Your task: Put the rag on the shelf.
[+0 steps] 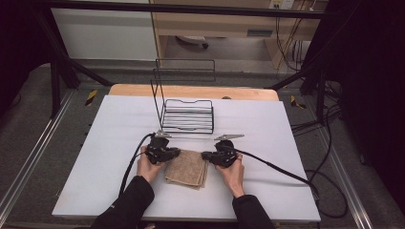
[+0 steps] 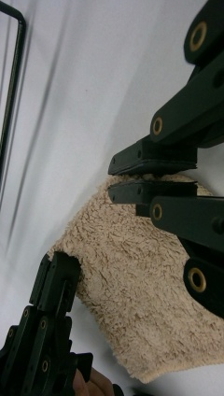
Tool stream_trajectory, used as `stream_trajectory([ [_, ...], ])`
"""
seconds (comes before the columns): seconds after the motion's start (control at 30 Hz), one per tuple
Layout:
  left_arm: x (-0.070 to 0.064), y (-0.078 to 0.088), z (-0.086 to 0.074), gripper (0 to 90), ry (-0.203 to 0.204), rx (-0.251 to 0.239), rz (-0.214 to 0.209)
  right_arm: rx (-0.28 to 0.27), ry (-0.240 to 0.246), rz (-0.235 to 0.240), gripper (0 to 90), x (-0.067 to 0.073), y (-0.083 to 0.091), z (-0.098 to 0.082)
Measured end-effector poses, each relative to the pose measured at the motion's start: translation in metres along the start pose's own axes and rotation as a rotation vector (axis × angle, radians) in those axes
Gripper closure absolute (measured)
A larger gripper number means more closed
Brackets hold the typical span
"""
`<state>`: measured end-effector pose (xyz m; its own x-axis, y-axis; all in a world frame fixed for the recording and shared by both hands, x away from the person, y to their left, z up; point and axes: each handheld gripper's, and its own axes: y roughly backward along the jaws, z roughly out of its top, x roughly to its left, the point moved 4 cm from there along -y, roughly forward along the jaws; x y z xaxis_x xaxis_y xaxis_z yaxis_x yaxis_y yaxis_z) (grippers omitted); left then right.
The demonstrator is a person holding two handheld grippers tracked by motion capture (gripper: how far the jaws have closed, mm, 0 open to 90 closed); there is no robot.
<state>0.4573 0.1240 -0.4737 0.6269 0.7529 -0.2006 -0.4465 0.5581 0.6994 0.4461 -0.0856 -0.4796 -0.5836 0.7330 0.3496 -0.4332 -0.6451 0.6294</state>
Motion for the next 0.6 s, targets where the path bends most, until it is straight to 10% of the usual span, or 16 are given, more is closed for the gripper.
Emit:
stream_trajectory([
  [0.6,-0.009,0.035,0.008,83.2,-0.005,-0.118,-0.059,-0.106,0.06,0.061,85.4,0.016,0.031,0.008],
])
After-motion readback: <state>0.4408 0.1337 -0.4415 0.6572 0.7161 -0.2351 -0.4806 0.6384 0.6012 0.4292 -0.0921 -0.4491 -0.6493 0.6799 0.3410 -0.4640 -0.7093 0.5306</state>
